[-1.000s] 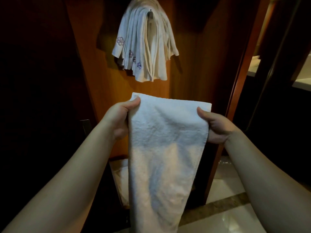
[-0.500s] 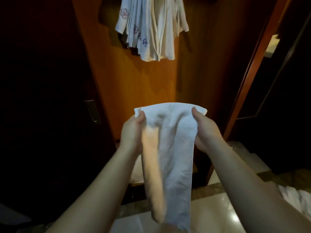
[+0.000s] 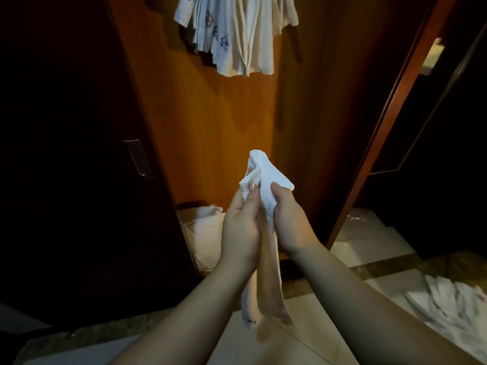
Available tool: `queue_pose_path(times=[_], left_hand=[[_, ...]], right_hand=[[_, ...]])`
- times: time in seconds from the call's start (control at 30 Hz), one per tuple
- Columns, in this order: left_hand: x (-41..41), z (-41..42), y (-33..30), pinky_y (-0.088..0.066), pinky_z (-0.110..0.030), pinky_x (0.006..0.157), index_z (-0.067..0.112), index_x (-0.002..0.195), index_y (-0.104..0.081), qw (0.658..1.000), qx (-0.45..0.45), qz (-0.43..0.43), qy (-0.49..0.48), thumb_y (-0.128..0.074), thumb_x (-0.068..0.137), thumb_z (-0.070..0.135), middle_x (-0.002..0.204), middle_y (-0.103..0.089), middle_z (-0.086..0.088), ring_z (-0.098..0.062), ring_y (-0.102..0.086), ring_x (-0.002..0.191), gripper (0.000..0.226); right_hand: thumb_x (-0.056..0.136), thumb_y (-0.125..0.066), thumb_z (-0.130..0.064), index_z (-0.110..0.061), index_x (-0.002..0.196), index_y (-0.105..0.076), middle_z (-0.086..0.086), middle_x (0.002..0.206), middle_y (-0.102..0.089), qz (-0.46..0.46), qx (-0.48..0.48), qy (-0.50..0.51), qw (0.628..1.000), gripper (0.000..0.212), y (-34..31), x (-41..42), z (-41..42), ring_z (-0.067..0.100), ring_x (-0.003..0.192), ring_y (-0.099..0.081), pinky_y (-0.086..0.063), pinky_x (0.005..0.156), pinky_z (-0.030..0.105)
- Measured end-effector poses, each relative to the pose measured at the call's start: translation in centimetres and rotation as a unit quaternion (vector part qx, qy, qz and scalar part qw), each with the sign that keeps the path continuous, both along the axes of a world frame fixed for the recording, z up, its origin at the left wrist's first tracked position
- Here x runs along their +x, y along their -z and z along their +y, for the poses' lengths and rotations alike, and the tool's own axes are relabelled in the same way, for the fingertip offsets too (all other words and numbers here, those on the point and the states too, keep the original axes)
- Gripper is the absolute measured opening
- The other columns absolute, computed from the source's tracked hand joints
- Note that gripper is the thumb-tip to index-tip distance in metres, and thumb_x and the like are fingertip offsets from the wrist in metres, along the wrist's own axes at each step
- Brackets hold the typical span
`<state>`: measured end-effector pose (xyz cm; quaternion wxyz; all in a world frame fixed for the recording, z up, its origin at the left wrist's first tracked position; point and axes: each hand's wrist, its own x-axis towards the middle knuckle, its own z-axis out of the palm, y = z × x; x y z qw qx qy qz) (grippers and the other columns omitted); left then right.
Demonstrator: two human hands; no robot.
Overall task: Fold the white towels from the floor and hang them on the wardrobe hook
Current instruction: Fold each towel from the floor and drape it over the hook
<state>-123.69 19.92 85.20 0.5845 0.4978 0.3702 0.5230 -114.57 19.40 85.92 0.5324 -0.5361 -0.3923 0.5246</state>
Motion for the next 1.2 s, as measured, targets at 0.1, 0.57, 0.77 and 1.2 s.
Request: queue_pose_path(times=[0.1,0.57,0.77,1.2], left_hand=[[-0.2,0.4,-0.2,-0.056,-0.03,0.091,0.032,0.128,-0.061,0.998,-0.017,-0.029,0.046,-0.045,0.105,0.037,0.121,-0.072,0.0,-0.015,-0.068,0.115,0.03],[-1.7,2.6,-2.7,-0.034,-0.042,0.118,0.016,0.149,-0.046,0.974,0.0,0.032,0.224,-0.032,0.079,0.078,0.144,-0.058,-0.006,-0.016,-0.049,0.138,0.095],[-1.9,2.5,-4.7,-0.028,-0.047,0.122,0.023,0.15,-0.046,0.97,-0.015,0.117,0.212,-0.027,0.082,0.073,0.148,-0.054,-0.001,-0.015,-0.047,0.139,0.086],[-2.5,3.0,-6.5,-0.015,-0.036,0.114,0.028,0.131,-0.067,0.956,0.058,0.159,0.24,-0.014,0.091,0.075,0.154,-0.045,0.015,-0.006,-0.028,0.144,0.081]], right_hand=[[0.081,-0.04,-0.062,-0.034,0.098,-0.068,-0.015,0.091,-0.075,-0.083,0.007,-0.008,0.996,0.044,0.1,0.6,0.3,0.001,0.093,-0.07,-0.049,0.078,0.025],[0.081,-0.061,-0.033,-0.067,0.141,0.005,-0.013,0.17,0.003,-0.202,0.157,-0.181,0.949,0.095,-3.3,3.7,-0.1,0.014,0.156,-0.008,-0.019,0.126,0.049],[0.082,-0.062,-0.025,-0.071,0.14,0.013,-0.003,0.17,-0.014,-0.313,0.17,-0.135,0.925,0.106,-3.8,3.6,-0.4,0.017,0.14,-0.046,-0.049,0.107,0.033],[0.089,-0.048,-0.028,-0.061,0.152,-0.018,-0.008,0.161,-0.036,-0.196,0.197,-0.024,0.96,0.077,-3.5,4.8,0.3,0.003,0.139,-0.041,-0.038,0.115,0.031]])
